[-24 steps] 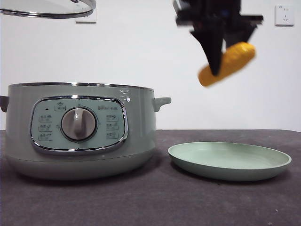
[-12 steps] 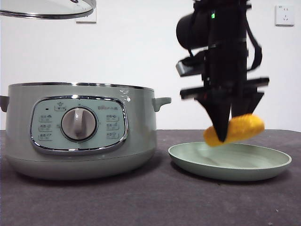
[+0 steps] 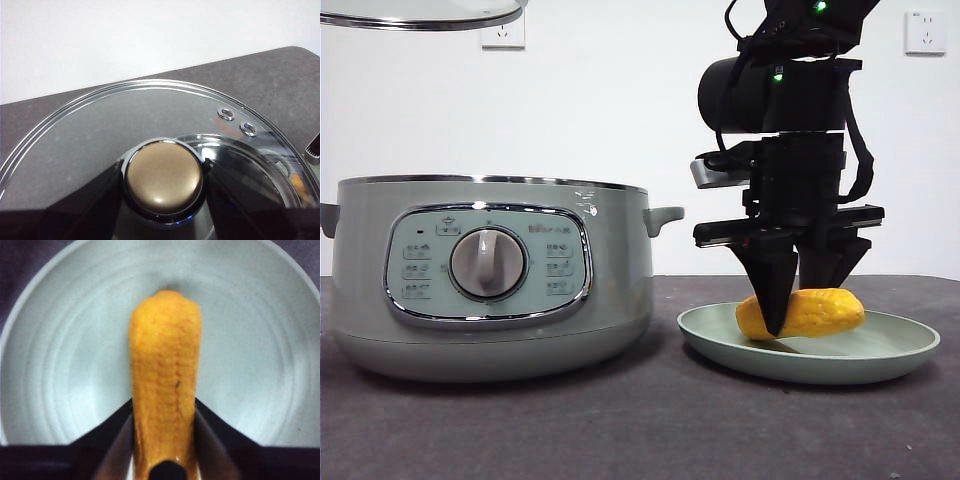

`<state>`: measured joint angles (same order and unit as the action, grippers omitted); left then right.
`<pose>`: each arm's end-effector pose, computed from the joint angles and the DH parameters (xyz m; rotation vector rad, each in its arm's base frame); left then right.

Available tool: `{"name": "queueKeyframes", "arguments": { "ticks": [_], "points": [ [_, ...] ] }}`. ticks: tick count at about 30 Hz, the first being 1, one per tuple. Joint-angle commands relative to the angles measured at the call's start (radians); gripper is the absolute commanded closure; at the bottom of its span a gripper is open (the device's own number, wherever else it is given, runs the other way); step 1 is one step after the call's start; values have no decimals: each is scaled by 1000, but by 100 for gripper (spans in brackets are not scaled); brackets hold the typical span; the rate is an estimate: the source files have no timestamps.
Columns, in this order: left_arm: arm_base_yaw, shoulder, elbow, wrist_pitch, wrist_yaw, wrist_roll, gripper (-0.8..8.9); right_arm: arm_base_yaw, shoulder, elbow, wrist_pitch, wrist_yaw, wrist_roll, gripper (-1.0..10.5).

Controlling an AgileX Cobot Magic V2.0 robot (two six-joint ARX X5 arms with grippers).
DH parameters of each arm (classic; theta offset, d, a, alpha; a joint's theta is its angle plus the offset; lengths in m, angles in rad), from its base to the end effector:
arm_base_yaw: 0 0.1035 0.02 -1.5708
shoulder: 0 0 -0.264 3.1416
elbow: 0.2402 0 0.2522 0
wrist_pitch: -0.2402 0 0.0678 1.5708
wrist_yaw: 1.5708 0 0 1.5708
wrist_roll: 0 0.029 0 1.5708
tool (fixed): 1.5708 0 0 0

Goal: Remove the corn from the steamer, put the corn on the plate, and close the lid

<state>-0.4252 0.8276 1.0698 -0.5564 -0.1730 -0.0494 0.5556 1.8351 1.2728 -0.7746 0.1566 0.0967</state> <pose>0.1446 -0.0600 0.3851 0.0441 0.3070 -0.2425 0.3002 0.1811 0.1847 -0.3862 1.2706 0.2751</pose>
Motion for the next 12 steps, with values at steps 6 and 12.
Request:
{"name": "queueKeyframes", "arguments": {
  "ticks": [6,12],
  "points": [
    [-1,55,12,58,49,-12,822,1,-26,-14,5,-1,-5,624],
    [-2,146,12,85,105,-34,822,1,-185,-14,-14,-1,-4,629]
  ]
}}
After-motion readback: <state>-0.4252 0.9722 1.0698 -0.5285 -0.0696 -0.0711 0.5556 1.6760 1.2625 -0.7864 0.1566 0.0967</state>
